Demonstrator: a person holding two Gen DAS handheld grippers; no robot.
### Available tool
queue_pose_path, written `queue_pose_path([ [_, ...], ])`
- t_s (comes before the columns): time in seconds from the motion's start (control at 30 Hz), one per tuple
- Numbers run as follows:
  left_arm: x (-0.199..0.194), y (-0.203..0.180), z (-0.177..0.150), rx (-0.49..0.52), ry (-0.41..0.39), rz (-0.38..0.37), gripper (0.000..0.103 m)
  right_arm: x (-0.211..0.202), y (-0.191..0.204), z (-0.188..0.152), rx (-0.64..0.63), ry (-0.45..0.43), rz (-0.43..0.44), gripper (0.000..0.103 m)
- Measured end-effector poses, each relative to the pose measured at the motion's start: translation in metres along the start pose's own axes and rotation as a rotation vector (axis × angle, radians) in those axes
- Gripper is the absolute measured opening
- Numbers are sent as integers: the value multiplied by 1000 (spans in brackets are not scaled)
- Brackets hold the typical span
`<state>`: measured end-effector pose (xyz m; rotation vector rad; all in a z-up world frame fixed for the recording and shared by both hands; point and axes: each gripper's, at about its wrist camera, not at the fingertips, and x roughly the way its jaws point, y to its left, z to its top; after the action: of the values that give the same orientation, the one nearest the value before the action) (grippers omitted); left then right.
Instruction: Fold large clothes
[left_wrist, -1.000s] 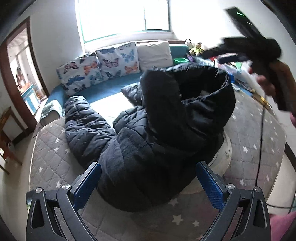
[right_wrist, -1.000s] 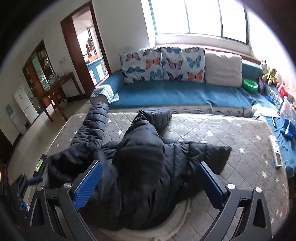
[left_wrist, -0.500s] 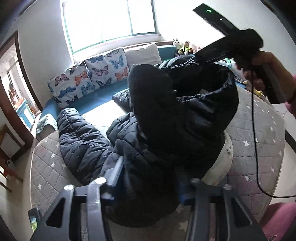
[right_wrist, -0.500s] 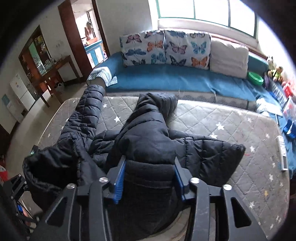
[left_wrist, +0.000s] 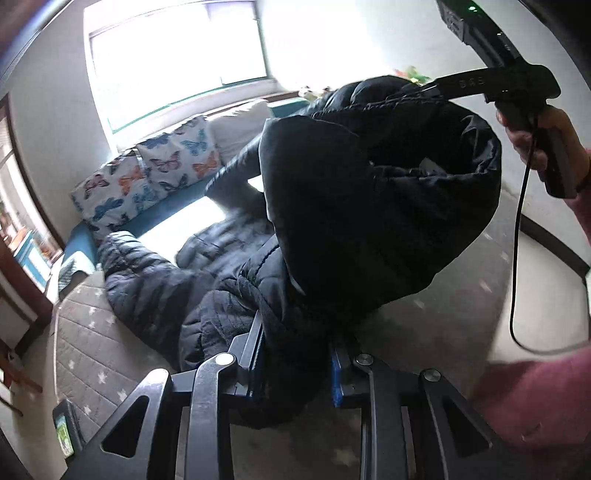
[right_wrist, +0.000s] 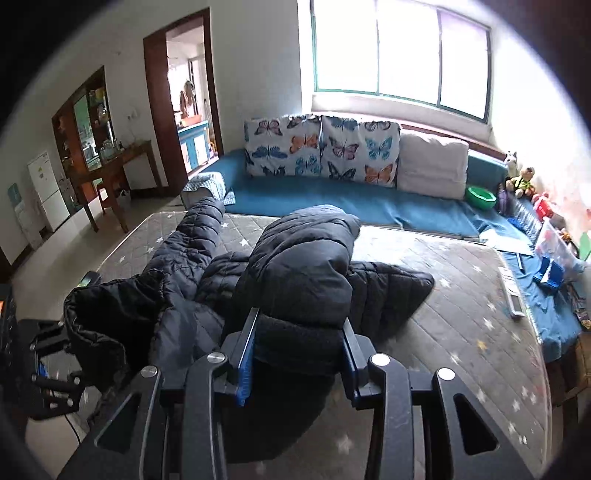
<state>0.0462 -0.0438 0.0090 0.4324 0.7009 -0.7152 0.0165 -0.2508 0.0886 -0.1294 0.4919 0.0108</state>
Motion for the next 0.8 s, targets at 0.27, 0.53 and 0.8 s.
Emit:
queue_pose_path([
  [0.27,-26,-31,-39,77,74,-102,59,-27,-13,-60,30,138,-23,50],
  [0.53,-70,2,-43,41,44,-121,84,-47,-41,-71,28,247,-168,57],
  [0.8,-57,75,6,-148,-11,-86,84,-19,-37,-21,-62,152,-117,62],
])
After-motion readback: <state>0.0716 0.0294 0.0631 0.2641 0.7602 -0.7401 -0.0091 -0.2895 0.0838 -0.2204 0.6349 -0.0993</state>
